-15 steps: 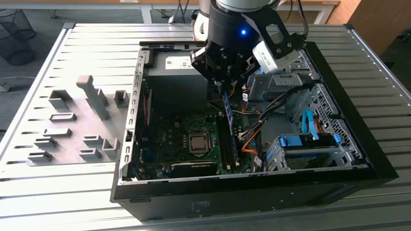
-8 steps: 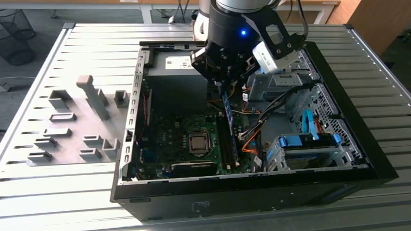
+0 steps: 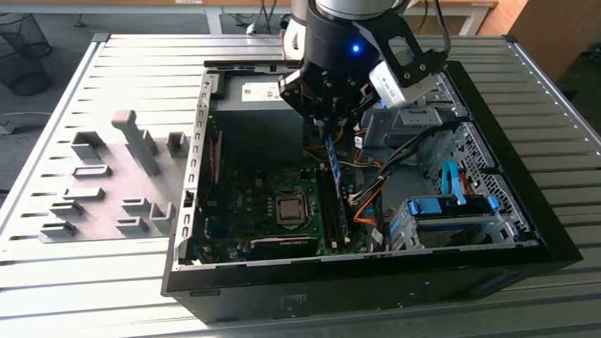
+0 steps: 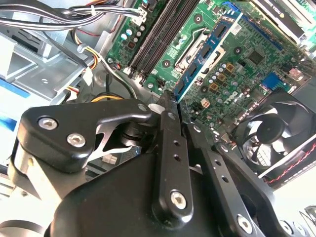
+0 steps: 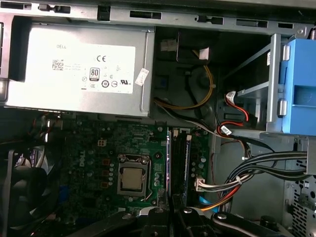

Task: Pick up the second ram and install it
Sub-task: 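Insert the second ram into the second slot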

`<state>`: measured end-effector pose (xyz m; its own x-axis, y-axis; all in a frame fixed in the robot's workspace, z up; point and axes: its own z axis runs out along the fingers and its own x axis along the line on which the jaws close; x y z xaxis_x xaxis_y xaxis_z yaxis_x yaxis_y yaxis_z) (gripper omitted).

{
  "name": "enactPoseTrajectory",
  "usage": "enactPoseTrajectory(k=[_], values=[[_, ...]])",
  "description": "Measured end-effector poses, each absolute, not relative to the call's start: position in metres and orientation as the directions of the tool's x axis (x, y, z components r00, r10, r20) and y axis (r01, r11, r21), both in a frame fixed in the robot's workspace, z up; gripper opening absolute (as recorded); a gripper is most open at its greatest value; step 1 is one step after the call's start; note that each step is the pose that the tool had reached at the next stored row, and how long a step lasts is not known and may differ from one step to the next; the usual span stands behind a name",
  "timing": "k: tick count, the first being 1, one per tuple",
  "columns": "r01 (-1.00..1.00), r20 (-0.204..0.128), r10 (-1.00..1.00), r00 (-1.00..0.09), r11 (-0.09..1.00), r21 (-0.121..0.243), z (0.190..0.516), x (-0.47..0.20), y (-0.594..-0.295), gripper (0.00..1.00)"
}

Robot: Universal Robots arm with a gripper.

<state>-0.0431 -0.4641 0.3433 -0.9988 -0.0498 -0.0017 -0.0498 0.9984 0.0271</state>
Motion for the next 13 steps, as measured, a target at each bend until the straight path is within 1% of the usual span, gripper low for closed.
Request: enactPoseTrajectory(k=[4, 13], values=[[-0.046, -0.002, -0.046, -0.999, 0.999, 0.027, 0.338, -0.043, -0.471, 0.14], [-0.002, -0.002, -0.002, -1.0, 1.0, 0.027, 0.321, -0.042, -0.472, 0.14]])
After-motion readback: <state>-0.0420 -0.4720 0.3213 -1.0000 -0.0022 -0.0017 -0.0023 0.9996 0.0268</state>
